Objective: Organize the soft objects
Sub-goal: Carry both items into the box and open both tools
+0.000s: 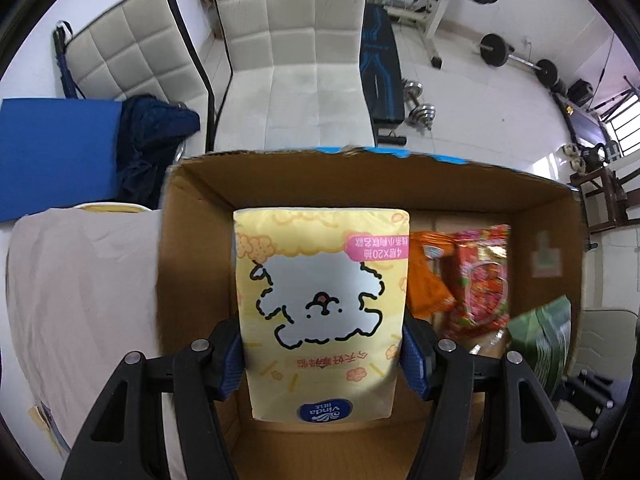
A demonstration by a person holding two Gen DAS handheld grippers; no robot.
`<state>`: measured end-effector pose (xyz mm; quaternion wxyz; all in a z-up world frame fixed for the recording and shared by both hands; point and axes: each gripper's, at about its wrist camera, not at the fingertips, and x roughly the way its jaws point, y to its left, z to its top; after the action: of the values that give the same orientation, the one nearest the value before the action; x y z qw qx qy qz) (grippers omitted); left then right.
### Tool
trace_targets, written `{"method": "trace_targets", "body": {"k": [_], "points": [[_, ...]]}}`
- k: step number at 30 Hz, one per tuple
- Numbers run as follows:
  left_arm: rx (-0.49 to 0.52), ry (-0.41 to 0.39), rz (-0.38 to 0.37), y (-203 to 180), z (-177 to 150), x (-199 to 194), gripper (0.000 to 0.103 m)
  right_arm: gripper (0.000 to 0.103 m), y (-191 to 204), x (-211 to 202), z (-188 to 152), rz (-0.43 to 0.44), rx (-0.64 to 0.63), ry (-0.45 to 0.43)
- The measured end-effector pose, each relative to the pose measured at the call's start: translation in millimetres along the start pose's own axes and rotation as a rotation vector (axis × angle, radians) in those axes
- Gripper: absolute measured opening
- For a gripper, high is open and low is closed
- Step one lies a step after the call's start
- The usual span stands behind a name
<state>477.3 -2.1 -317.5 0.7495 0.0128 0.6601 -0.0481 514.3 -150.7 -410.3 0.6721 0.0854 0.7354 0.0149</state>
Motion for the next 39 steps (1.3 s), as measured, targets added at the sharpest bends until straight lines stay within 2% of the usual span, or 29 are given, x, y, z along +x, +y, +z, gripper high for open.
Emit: {"method": "trace_targets", "body": {"k": [8,18,20,22,28,30,32,34,39], "points": [[-0.006,0.077,-0.018,-0.2,14.6,39.3,0.061,0.038,1.0,39.6,-2.0,-0.022,-0.004,0.074],[0.002,0.172,-0.041,1.2,26.2,64.8,0.062,0.041,7.7,60.8,1.9,-0.061,-0.018,0.133],[-0.016,0.181,-0.067,5.1,28.0,64.4,0.063,0.054,9.5,60.3,2.2,-0.056,-0.014,0.141],[-0.021,0.177,-0.066,5.5,28.1,58.9,0.063,0.062,12.0,54.9,3.9,-0.053,-0.006,0.124],[-0.024,0.115,-0.06,8.5,21.9,24.7,0.063,0.063,14.5,27.9,5.3,-0.056,-0.01,0.082],[-0.023,0.093,-0.065,10.2,17.3,11.3,0.067,0.072,15.5,17.2,3.9,-0.054,-0.009,0.066],[-0.02,0.059,-0.072,12.0,7.8,-6.2,0.081,0.092,15.6,3.6,5.6,-0.037,-0.002,0.044],[-0.021,0.036,-0.081,15.2,-4.2,-23.1,0.089,0.097,16.1,-7.8,1.0,-0.026,0.004,0.017],[-0.015,-0.029,-0.069,17.8,-39.2,-59.3,0.089,0.102,17.4,-36.6,-18.9,0.003,0.009,-0.044]]}}
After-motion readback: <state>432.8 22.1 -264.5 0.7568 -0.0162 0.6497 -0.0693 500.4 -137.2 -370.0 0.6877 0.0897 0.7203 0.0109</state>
